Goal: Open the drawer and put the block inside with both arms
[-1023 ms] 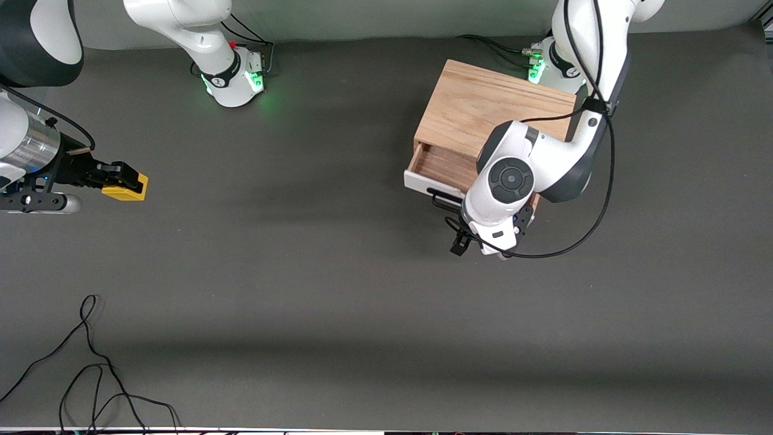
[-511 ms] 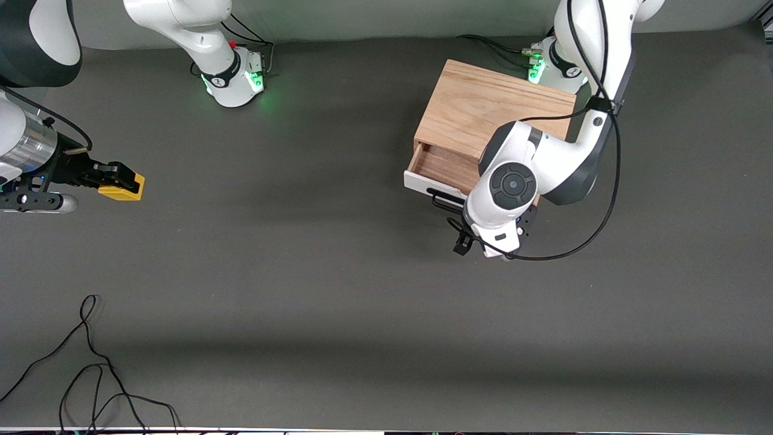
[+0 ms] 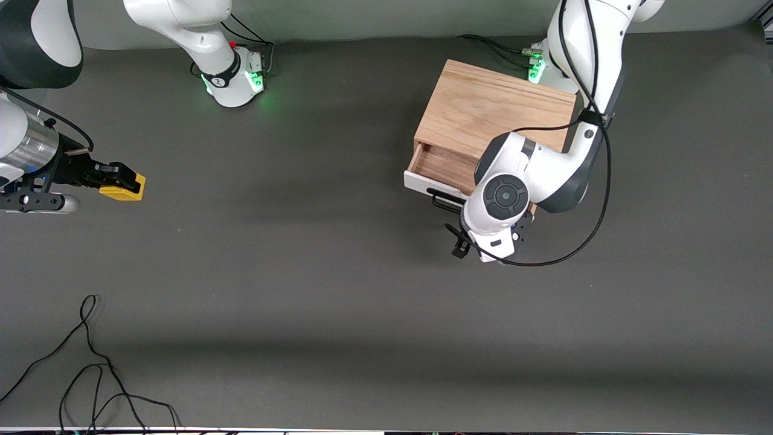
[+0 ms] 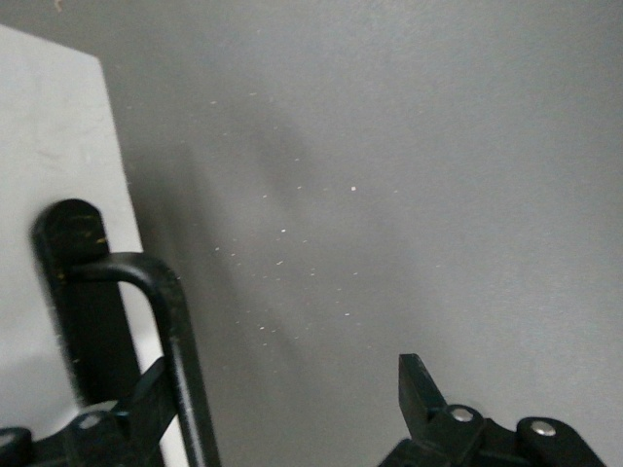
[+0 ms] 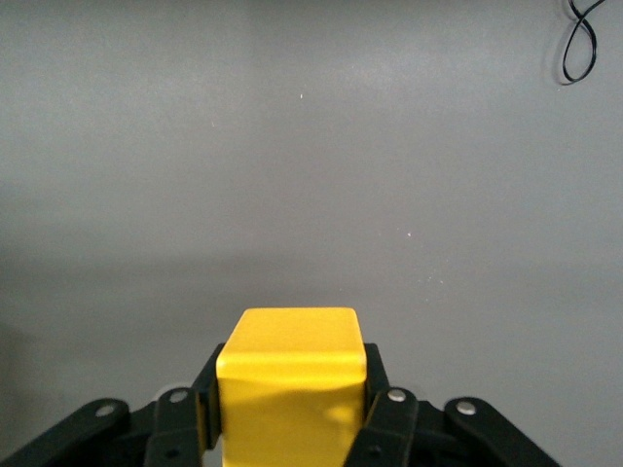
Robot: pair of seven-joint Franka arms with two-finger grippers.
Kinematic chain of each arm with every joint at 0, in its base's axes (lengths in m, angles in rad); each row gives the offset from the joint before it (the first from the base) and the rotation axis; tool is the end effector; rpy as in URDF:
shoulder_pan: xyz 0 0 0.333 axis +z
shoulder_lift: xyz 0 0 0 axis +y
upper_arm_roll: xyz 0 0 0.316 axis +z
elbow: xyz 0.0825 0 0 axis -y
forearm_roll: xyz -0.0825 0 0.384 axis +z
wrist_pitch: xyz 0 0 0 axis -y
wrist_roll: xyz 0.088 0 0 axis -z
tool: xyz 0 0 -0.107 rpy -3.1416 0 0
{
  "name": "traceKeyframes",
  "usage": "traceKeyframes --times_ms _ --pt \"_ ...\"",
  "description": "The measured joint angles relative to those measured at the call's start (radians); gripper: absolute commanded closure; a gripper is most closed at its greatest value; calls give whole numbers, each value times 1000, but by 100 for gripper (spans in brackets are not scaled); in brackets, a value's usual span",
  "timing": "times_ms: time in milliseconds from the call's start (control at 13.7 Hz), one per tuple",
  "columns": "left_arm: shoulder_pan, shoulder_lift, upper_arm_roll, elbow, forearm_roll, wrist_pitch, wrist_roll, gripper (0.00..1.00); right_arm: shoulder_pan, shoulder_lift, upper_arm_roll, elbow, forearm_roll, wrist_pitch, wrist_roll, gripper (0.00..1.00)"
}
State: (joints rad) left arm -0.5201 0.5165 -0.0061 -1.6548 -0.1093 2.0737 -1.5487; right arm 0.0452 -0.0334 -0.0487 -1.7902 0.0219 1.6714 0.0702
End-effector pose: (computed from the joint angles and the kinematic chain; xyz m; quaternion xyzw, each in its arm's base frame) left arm 0.5755 -0.3402 0.3033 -0.8556 -0.5132 0.0661 0.0175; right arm 0.5431 -0.0001 0.5475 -0.9983 0.0383 0.0431 0.0102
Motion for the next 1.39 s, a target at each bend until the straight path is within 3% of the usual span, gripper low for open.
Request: traceKeyframes --times_ms 438,731,877,1096,1388 --pt "-3 -2 -6 4 23 124 2 0 -2 0 0 -1 -3 0 0 69" --pt "-1 -31 -6 33 24 112 2 0 -2 0 0 -1 -33 1 0 69" --pt "2 -59 0 74 28 -25 17 0 -2 0 0 -1 -34 1 0 69" --pt "38 -127 5 177 32 -335 190 0 -2 0 0 -2 -34 1 0 69" --pt "150 -279 10 209 34 -584 687 0 -2 0 0 -2 -34 0 0 69"
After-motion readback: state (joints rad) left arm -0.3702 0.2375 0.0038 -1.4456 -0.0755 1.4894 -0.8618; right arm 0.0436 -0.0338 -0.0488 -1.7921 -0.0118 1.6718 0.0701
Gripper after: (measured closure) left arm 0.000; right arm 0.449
